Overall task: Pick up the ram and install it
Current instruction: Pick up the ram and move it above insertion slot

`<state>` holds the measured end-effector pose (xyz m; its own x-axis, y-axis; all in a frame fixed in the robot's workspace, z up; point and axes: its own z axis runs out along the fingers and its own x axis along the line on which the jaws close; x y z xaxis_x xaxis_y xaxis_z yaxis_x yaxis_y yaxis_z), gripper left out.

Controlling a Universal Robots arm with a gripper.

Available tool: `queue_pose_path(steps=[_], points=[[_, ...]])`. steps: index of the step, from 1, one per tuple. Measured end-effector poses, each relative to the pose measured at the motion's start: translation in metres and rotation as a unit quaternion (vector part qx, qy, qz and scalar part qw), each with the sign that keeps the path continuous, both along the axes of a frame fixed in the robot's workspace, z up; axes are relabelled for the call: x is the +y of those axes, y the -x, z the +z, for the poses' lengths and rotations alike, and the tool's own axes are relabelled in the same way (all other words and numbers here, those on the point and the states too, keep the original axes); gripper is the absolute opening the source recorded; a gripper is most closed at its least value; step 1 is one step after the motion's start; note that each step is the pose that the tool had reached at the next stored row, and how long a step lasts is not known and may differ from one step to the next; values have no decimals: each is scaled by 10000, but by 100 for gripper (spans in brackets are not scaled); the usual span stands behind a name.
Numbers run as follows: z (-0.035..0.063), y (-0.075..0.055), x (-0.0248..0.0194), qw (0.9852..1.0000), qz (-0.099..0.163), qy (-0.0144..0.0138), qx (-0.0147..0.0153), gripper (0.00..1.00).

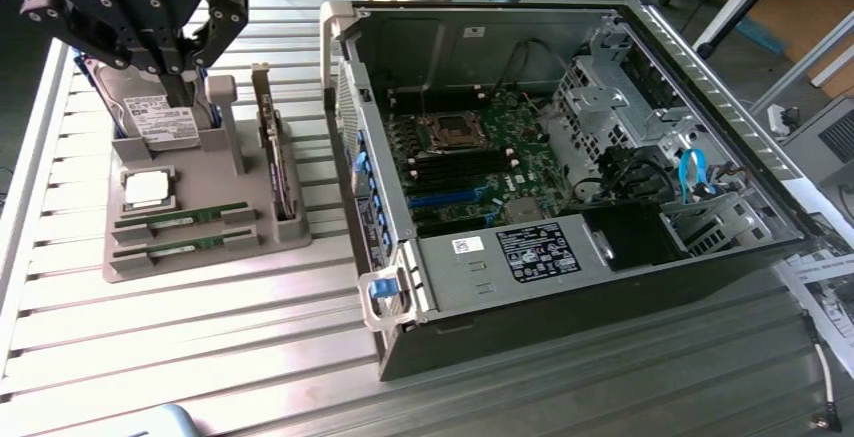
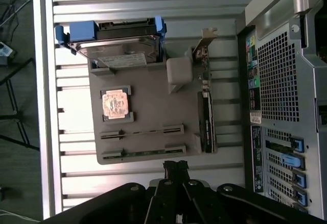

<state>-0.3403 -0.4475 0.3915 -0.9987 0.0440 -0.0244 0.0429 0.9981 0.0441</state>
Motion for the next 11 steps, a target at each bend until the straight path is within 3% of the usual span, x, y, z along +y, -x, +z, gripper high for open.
queue_pose_path(steps=[11], points=[[-1, 0, 0, 9985, 550, 1, -1, 11]])
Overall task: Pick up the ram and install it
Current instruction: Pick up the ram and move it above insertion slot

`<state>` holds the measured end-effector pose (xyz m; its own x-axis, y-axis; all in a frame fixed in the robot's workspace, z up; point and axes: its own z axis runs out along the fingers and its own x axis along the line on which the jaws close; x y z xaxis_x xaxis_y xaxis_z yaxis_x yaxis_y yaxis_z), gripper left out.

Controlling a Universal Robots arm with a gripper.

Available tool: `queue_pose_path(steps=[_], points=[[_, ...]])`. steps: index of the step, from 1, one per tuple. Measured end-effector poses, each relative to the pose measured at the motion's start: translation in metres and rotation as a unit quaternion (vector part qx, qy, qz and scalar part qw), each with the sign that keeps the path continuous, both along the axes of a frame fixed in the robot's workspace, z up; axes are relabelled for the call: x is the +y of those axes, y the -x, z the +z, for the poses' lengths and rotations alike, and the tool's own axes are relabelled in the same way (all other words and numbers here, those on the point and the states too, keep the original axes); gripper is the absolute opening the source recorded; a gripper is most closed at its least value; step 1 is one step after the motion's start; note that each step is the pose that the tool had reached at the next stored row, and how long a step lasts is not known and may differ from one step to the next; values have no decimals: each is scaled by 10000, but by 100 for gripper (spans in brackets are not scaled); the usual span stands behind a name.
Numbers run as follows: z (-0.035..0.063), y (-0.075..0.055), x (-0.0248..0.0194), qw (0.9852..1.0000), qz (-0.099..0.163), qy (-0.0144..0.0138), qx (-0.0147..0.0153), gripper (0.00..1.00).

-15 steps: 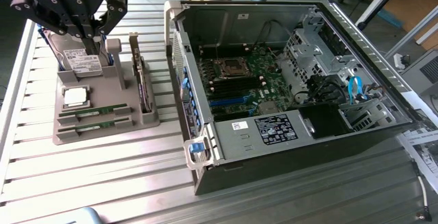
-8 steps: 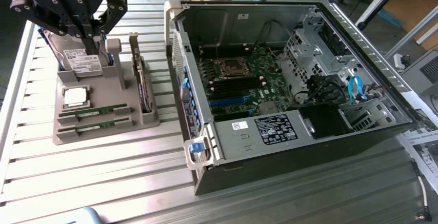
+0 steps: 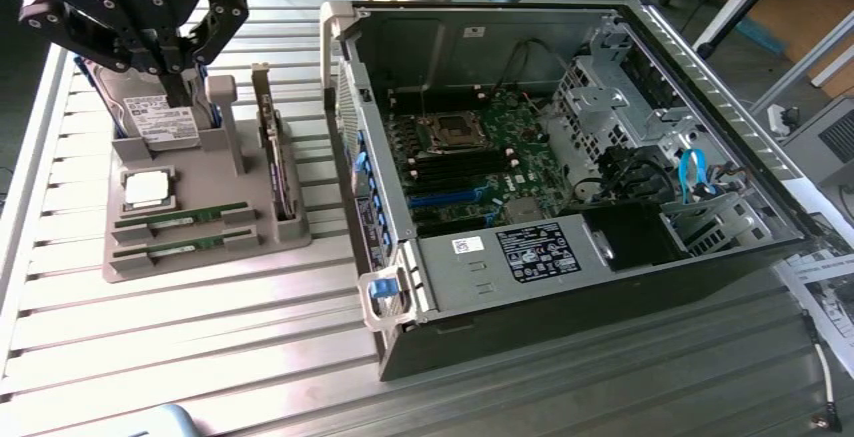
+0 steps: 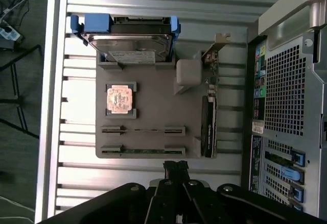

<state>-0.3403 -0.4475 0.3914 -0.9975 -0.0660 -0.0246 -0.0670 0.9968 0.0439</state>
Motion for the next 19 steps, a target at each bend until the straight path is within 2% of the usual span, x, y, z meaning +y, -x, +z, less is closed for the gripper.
queue_pose_path(steps=[4, 10, 19], points=[[0, 0, 0, 9996, 272, 0, 0, 11], [0, 0, 0, 9987, 514, 0, 0, 11], [0, 0, 0, 9965, 842, 2, 0, 11]])
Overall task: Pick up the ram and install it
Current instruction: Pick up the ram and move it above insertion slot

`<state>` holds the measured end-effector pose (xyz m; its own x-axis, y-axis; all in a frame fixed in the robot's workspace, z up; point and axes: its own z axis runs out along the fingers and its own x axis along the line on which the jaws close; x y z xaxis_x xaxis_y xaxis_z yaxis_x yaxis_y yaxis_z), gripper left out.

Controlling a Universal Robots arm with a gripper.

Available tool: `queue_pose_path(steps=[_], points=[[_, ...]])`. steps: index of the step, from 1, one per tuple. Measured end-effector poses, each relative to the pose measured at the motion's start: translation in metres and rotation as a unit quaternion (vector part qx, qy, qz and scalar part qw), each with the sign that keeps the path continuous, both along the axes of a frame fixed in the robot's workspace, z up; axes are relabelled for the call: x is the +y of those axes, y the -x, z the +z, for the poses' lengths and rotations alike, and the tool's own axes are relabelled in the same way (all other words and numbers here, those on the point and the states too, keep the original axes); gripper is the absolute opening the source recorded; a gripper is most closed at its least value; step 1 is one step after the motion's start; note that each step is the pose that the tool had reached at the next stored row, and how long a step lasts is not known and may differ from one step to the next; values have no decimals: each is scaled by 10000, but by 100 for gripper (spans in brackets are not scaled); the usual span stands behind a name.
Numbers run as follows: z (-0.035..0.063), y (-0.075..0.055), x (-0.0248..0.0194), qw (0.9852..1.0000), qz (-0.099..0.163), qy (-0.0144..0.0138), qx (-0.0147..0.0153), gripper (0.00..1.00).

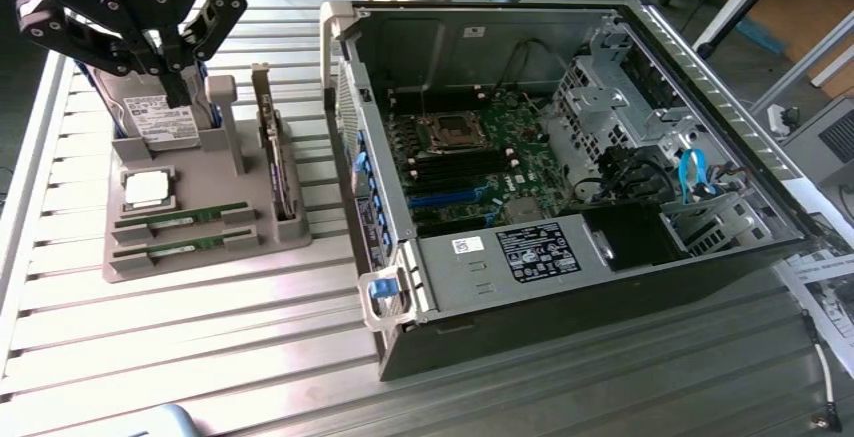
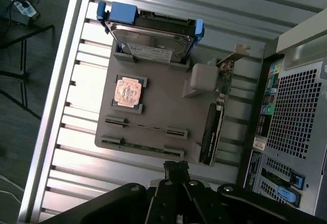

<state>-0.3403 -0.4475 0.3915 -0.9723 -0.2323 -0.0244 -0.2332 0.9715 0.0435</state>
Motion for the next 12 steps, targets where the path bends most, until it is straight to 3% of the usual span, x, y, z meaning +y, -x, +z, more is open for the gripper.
queue_pose_path(steps=[12], points=[[1, 0, 0, 9995, 310, 7, 0, 11]])
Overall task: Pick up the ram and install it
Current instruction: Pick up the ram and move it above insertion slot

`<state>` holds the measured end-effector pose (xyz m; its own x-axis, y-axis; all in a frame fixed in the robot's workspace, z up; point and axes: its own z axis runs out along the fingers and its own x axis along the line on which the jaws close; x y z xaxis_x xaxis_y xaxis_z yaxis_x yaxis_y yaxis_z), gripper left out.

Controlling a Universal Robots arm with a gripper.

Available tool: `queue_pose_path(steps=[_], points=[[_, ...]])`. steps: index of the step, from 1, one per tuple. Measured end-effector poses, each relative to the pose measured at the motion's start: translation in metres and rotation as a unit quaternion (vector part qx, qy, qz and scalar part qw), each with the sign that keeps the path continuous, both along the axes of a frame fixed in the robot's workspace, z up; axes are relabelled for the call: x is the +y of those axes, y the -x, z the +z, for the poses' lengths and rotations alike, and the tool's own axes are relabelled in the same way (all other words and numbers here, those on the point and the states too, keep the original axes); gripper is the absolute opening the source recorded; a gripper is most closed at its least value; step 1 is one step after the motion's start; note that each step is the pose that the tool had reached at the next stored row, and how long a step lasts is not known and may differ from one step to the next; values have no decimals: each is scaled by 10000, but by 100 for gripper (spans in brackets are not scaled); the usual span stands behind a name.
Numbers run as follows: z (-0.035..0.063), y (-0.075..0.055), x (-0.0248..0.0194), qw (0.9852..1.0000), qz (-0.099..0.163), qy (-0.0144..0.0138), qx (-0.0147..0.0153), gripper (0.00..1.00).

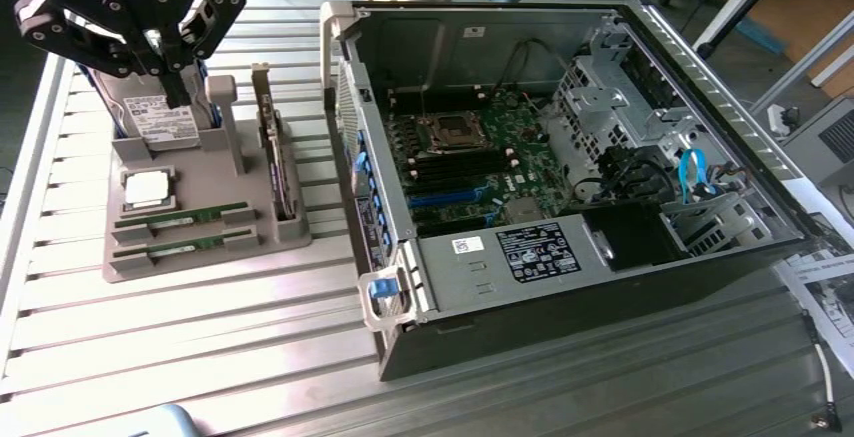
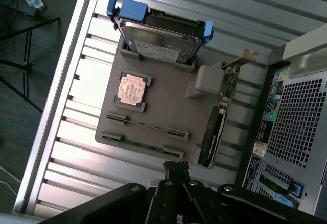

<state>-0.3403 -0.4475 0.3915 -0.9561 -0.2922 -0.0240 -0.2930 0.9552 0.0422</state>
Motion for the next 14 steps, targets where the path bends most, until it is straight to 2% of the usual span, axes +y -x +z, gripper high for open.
queue_pose_path(steps=[14], points=[[0, 0, 0, 9993, 379, 1, 0, 11]])
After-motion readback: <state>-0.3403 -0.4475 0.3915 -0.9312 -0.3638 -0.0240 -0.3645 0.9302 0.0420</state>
